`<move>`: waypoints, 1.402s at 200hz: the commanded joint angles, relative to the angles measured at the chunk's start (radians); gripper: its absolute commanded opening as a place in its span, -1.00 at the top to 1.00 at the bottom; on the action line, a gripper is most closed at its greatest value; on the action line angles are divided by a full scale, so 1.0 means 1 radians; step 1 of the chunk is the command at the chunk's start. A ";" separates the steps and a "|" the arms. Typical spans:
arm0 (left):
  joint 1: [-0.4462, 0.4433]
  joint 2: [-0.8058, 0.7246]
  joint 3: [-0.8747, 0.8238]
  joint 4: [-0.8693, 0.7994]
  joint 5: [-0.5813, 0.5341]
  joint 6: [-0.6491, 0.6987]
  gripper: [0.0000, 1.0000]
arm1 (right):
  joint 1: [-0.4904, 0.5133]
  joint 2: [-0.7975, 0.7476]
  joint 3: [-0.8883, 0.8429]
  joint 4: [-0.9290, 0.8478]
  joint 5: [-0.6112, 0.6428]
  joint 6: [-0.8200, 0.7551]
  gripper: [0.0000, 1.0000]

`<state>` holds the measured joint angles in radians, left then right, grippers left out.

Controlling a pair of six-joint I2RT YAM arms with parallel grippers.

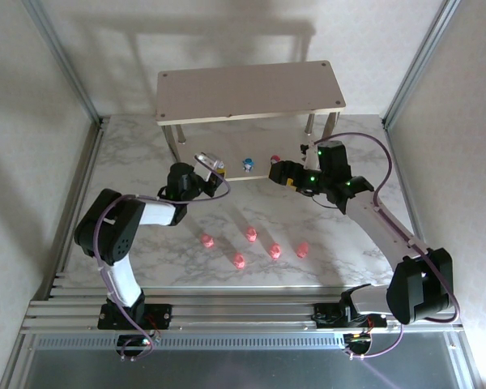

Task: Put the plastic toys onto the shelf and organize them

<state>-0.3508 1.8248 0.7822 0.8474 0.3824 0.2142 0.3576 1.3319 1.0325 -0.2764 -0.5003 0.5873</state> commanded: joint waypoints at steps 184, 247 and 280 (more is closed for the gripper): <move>0.033 0.103 0.147 -0.117 0.028 0.043 1.00 | -0.015 0.010 0.001 0.037 -0.017 0.005 -0.77; 0.033 0.116 0.175 -0.162 0.014 0.058 1.00 | -0.019 0.004 -0.009 0.042 -0.020 0.010 -0.76; 0.033 0.120 0.190 -0.198 0.001 0.069 1.00 | -0.021 0.006 -0.012 0.044 -0.024 0.012 -0.77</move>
<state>-0.3252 1.9308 0.9306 0.6846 0.3992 0.2623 0.3443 1.3411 1.0283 -0.2531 -0.5014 0.5911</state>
